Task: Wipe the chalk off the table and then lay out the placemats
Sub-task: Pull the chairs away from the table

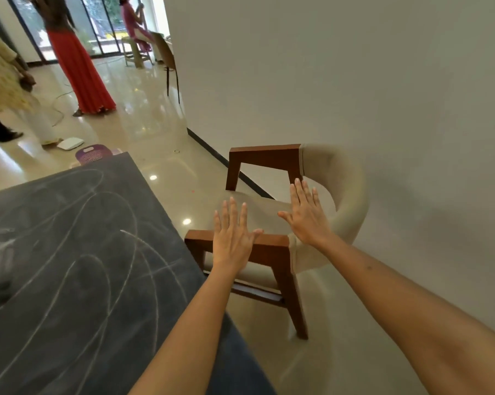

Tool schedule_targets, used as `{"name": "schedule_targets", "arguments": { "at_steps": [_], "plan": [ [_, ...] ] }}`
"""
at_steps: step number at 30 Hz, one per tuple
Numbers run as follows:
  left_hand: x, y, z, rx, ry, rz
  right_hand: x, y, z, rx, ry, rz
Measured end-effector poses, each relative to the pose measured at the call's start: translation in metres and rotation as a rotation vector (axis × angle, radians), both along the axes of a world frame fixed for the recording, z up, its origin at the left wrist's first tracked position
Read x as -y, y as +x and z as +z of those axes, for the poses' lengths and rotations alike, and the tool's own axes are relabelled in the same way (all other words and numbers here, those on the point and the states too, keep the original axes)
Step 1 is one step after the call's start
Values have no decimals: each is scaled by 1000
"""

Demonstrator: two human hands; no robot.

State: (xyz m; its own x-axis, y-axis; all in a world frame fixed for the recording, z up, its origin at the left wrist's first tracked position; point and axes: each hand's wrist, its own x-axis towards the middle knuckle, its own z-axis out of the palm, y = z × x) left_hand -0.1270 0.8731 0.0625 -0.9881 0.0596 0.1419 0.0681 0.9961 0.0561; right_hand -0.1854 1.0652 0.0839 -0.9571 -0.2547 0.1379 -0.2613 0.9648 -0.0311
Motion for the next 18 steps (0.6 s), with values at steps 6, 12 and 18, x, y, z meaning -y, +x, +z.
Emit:
{"name": "schedule_targets", "arguments": {
  "at_steps": [6, 12, 18],
  "plan": [
    [-85, -46, -16, 29, 0, 114, -80, -63, -18, 24, 28, 112],
    [-150, -83, -34, 33, -11, 185, -149, -119, -35, 23, 14, 162],
    [-173, -113, -41, 53, 10, 239, -162, -167, -38, 25, -25, 188]
  ]
}}
